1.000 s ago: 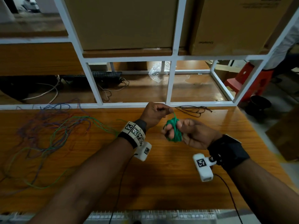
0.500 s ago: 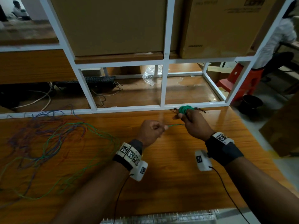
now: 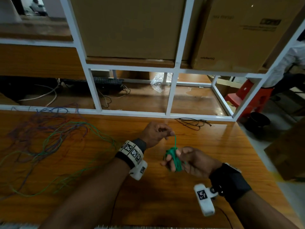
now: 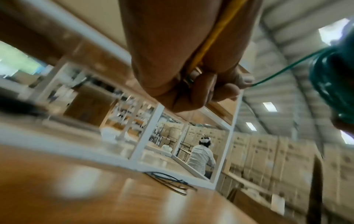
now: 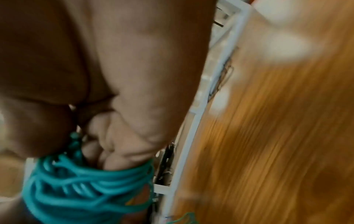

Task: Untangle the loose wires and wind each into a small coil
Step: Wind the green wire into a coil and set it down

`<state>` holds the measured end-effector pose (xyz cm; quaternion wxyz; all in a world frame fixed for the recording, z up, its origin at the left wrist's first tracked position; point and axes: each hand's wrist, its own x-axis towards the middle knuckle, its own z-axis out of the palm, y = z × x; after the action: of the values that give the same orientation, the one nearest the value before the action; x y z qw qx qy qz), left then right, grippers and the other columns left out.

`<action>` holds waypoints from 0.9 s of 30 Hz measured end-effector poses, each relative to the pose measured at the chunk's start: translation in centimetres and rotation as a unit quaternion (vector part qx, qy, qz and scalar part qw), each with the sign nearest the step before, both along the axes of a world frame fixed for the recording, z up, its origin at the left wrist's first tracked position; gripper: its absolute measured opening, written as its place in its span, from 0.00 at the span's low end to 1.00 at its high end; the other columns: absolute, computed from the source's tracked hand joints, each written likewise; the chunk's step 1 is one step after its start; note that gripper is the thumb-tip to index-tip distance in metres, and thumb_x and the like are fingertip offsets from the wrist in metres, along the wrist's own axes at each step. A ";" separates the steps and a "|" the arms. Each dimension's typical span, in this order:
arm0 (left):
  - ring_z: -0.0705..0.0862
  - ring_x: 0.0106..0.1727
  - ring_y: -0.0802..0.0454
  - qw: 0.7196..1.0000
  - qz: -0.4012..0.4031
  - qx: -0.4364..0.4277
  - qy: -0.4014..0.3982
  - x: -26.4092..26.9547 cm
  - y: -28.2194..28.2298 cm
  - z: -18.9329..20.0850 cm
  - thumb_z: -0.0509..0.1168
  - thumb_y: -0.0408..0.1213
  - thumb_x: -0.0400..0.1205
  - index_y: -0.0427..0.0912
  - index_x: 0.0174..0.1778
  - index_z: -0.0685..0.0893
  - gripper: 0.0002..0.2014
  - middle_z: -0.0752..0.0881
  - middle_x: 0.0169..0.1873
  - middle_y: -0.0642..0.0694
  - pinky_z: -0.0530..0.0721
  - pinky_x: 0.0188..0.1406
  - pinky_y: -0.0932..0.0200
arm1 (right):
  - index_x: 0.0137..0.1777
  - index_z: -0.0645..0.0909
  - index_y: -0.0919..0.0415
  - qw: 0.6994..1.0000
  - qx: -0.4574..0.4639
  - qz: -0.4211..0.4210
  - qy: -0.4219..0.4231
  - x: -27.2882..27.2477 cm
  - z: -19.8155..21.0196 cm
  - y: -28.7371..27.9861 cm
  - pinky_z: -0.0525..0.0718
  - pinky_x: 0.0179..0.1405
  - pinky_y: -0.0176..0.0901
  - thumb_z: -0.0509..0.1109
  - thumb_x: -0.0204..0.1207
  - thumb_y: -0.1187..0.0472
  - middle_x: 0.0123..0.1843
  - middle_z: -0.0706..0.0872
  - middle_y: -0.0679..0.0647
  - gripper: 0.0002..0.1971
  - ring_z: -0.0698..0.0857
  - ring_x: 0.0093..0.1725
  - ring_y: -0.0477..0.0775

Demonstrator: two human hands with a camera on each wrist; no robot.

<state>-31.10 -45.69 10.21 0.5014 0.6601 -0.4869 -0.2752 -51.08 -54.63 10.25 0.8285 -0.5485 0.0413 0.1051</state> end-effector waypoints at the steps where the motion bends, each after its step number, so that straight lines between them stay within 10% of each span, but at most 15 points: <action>1: 0.88 0.36 0.52 0.999 -0.005 -0.016 0.041 -0.4 -0.2 -0.2 0.75 0.32 0.79 0.39 0.44 0.92 0.01 0.91 0.36 0.49 0.86 0.35 0.59 | 0.64 0.79 0.73 0.991 0.122 -0.024 -0.038 0.0 0.5 0.0 0.74 0.79 0.57 0.56 0.92 0.61 0.58 0.88 0.68 0.16 0.84 0.69 0.64; 4: 0.85 0.30 0.61 0.995 -0.018 0.001 0.095 -2.5 -0.6 -0.8 0.69 0.21 0.81 0.35 0.44 0.90 0.07 0.88 0.31 0.53 0.83 0.31 0.66 | 0.66 0.79 0.73 0.941 0.278 -0.134 -0.140 0.7 2.3 -0.5 0.80 0.77 0.52 0.53 0.92 0.59 0.63 0.86 0.69 0.19 0.85 0.66 0.61; 7: 0.77 0.22 0.64 0.994 -0.024 0.018 0.104 -5.3 -0.4 -1.2 0.70 0.32 0.85 0.33 0.51 0.90 0.07 0.85 0.29 0.46 0.73 0.21 0.69 | 0.61 0.85 0.69 0.905 0.207 -0.340 -0.150 1.7 3.8 -1.6 0.80 0.77 0.45 0.53 0.93 0.56 0.63 0.88 0.64 0.21 0.86 0.66 0.57; 10: 0.80 0.25 0.66 0.998 -0.026 0.046 0.027 -6.2 -0.3 -1.7 0.69 0.40 0.86 0.41 0.53 0.92 0.09 0.88 0.32 0.48 0.77 0.27 0.70 | 0.61 0.83 0.68 0.875 -0.153 -0.446 -0.111 1.7 2.6 -3.1 0.85 0.68 0.47 0.54 0.94 0.56 0.57 0.92 0.65 0.19 0.90 0.64 0.56; 14: 0.86 0.35 0.59 0.978 -0.029 0.065 -0.198 -5.4 0.4 -0.4 0.70 0.45 0.84 0.52 0.48 0.92 0.06 0.92 0.41 0.52 0.82 0.32 0.63 | 0.45 0.82 0.66 0.785 -0.543 -0.298 0.000 0.4 -0.9 -3.2 0.83 0.41 0.62 0.60 0.91 0.46 0.38 0.86 0.63 0.23 0.85 0.37 0.57; 18: 0.82 0.35 0.58 0.935 -0.046 0.028 -0.350 -4.6 1.0 0.7 0.72 0.50 0.81 0.52 0.51 0.93 0.09 0.92 0.41 0.51 0.77 0.29 0.62 | 0.38 0.73 0.69 0.826 -0.518 -0.222 0.027 -0.4 -0.2 -2.7 0.67 0.31 0.47 0.61 0.91 0.46 0.30 0.69 0.56 0.27 0.68 0.27 0.49; 24: 0.80 0.35 0.61 0.942 -0.020 -0.095 -0.321 -3.6 1.7 1.6 0.73 0.60 0.69 0.48 0.44 0.92 0.19 0.88 0.36 0.55 0.76 0.29 0.65 | 0.47 0.87 0.58 0.898 -0.422 -0.124 0.004 -1.9 1.7 -2.6 0.74 0.43 0.59 0.64 0.88 0.40 0.49 0.82 0.80 0.22 0.75 0.38 0.72; 27: 0.81 0.52 0.56 0.958 -0.091 -0.080 -0.261 -3.4 2.1 2.9 0.81 0.52 0.66 0.52 0.62 0.87 0.28 0.86 0.55 0.53 0.84 0.42 0.59 | 0.51 0.85 0.67 0.927 -0.366 -0.075 0.025 -2.4 2.3 -2.3 0.79 0.59 0.76 0.65 0.89 0.41 0.52 0.86 0.76 0.25 0.82 0.54 0.81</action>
<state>-34.54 -43.62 13.09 0.3807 0.6194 -0.6796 -0.0977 -53.48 -56.93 12.51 0.5741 -0.8062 0.1386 0.0337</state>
